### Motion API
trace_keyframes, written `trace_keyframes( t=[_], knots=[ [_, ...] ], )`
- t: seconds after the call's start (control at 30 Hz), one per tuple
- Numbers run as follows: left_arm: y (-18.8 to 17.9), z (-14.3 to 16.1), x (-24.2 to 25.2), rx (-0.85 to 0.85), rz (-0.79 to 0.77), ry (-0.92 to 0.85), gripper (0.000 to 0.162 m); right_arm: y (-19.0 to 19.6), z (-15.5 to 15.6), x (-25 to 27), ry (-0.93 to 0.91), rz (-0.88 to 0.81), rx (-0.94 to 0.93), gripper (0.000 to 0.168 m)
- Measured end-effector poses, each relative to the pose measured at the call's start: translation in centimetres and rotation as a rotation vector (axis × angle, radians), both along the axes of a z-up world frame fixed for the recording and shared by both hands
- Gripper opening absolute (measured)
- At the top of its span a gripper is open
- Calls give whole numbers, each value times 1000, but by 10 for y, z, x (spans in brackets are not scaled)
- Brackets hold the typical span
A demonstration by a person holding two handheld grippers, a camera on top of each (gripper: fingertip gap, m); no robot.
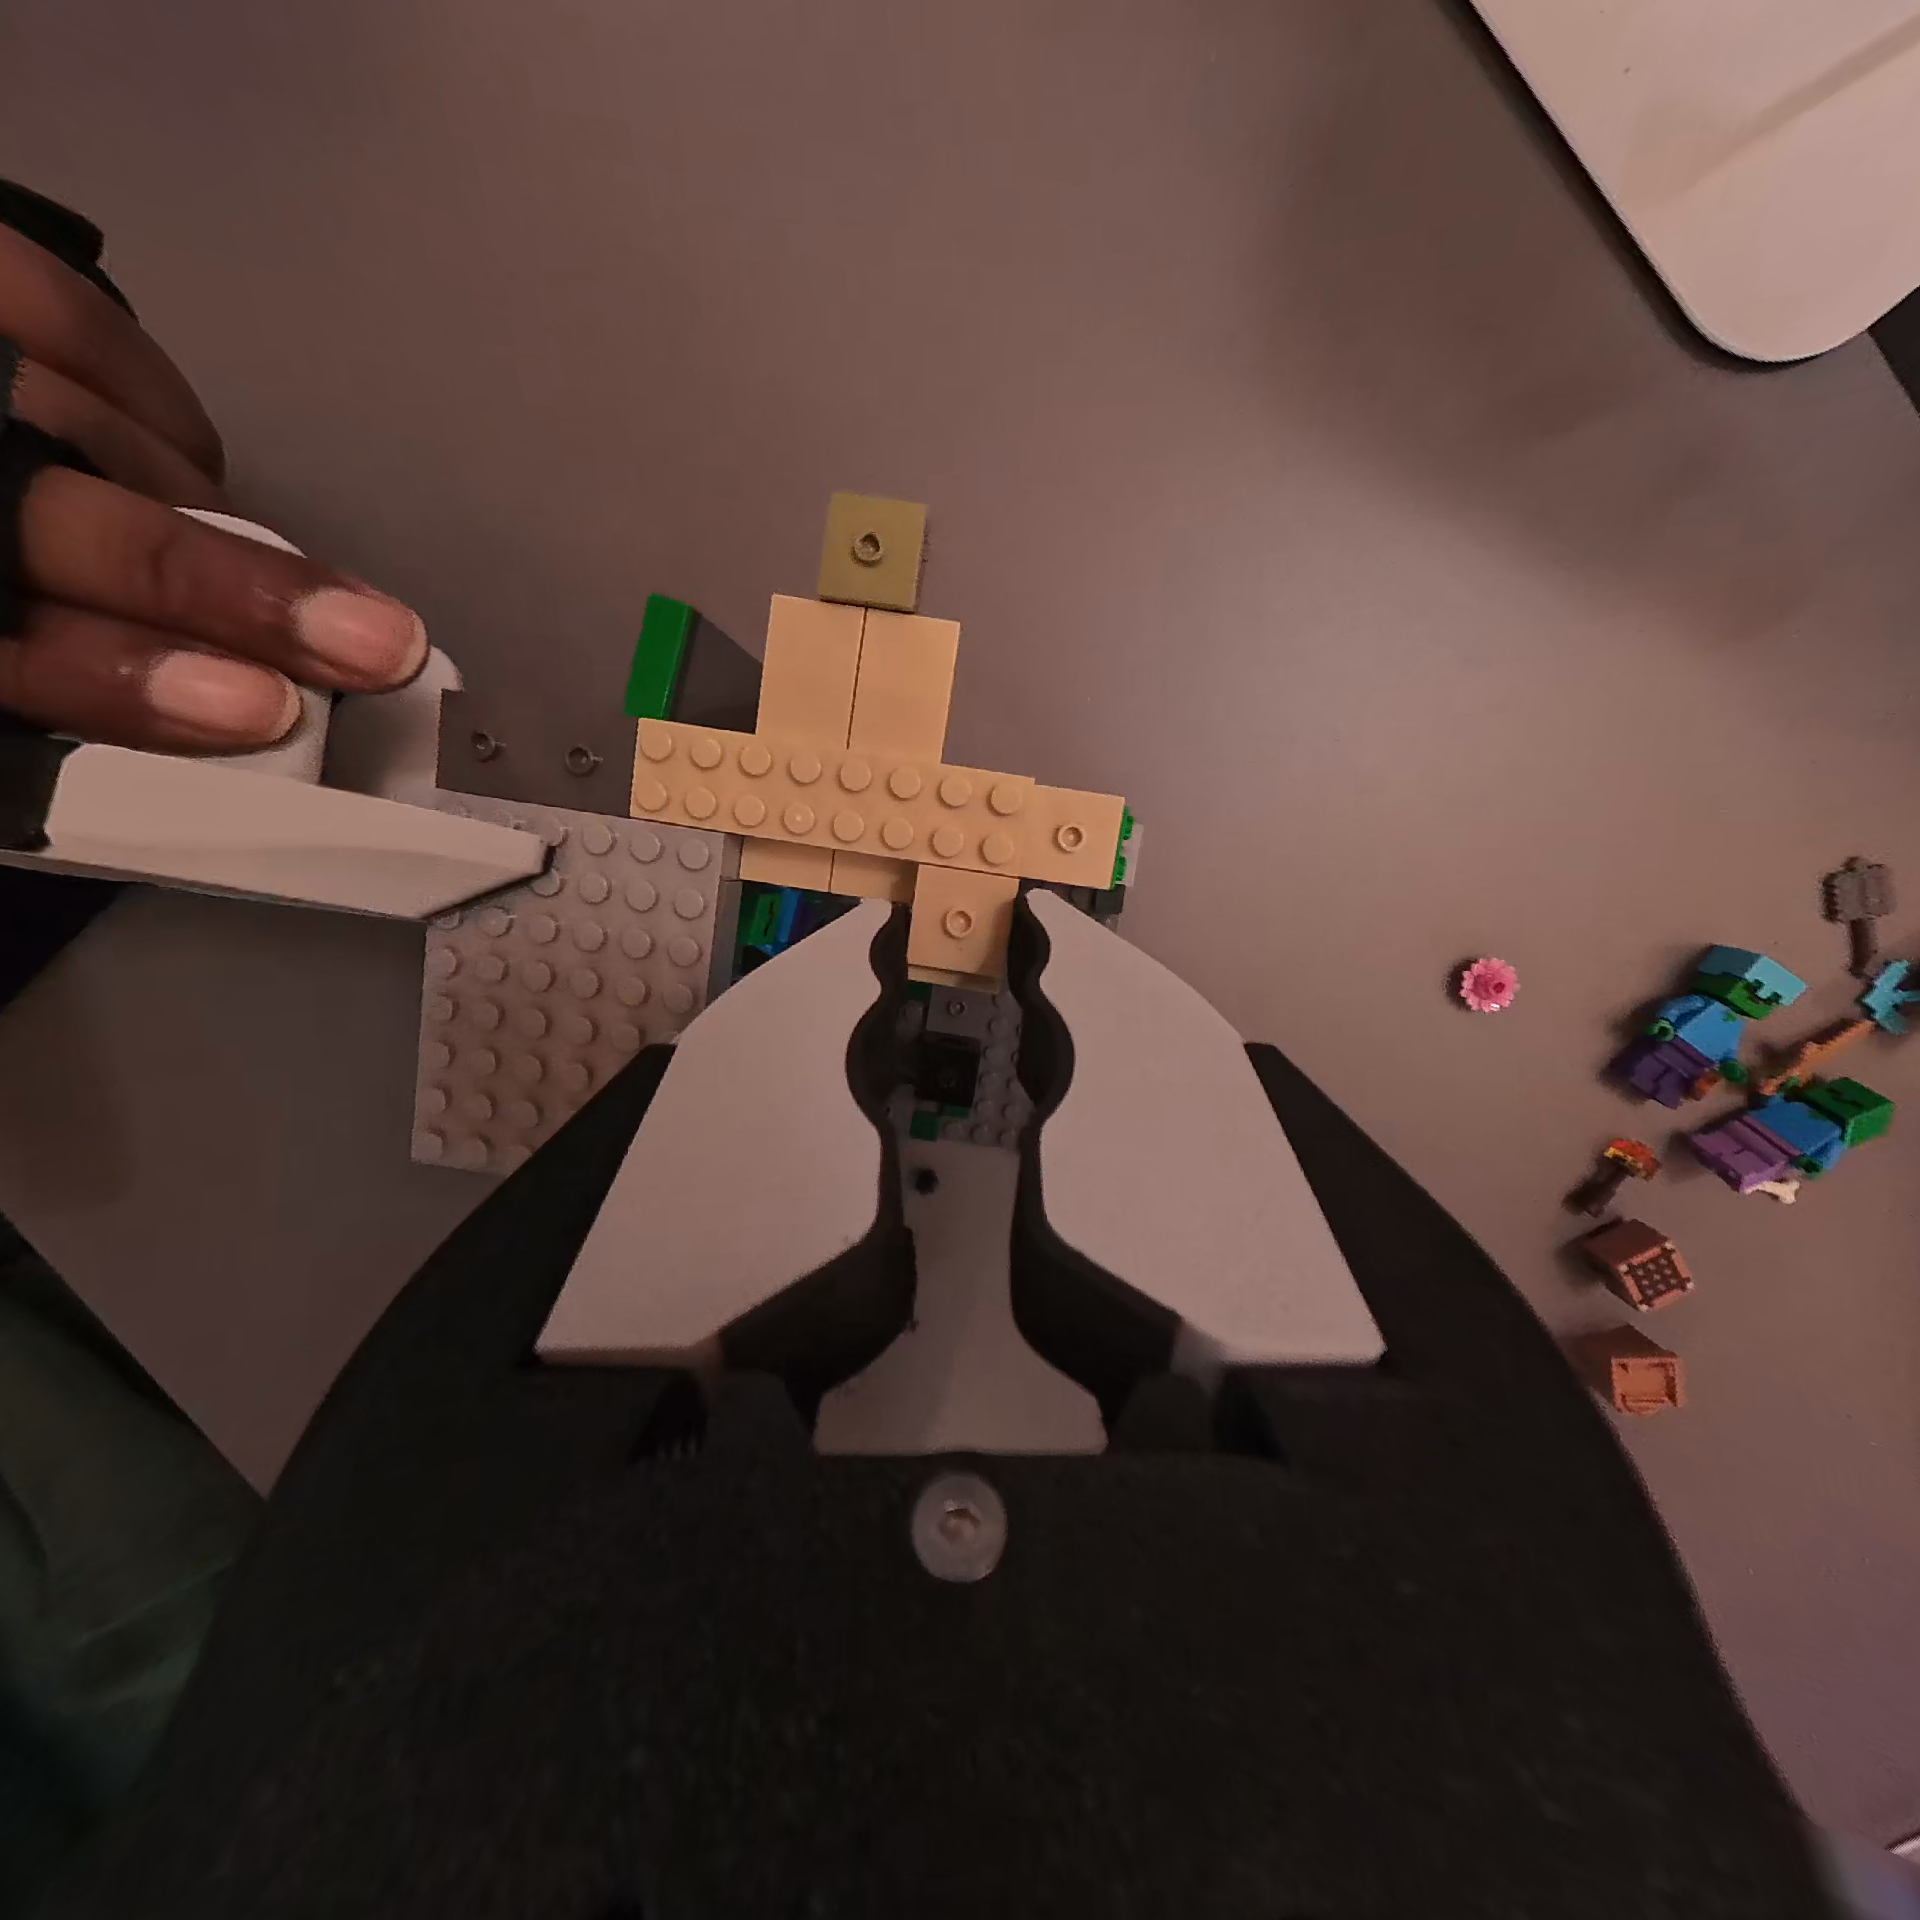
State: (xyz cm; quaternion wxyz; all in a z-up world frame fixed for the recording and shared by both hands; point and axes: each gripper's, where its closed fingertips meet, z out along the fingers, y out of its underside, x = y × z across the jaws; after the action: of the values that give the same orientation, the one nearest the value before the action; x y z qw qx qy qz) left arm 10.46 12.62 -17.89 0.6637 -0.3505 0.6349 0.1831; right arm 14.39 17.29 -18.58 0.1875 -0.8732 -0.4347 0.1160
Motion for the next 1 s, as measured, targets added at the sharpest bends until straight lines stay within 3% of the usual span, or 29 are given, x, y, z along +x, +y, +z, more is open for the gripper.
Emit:
trace_keyframes(
  t=[0.2, 0.47, 0.73, 1.0],
  knots=[
    [-5, 0, -1, -43, -19, -17, 24, -4, 1, -3, 141, 14, -90, 18],
    [-8, 0, -1, -57, -38, -30, 24, -9, 21, 0, 476, -29, -263, 17],
    [-5, -1, -5, -56, -29, -62, 25, -12, 49, 6, 675, -17, -69, 17],
    [-21, 6, -19, -240, -111, -169, 31, -55, 56, 5, 727, 80, 199, 17]
  ],
)
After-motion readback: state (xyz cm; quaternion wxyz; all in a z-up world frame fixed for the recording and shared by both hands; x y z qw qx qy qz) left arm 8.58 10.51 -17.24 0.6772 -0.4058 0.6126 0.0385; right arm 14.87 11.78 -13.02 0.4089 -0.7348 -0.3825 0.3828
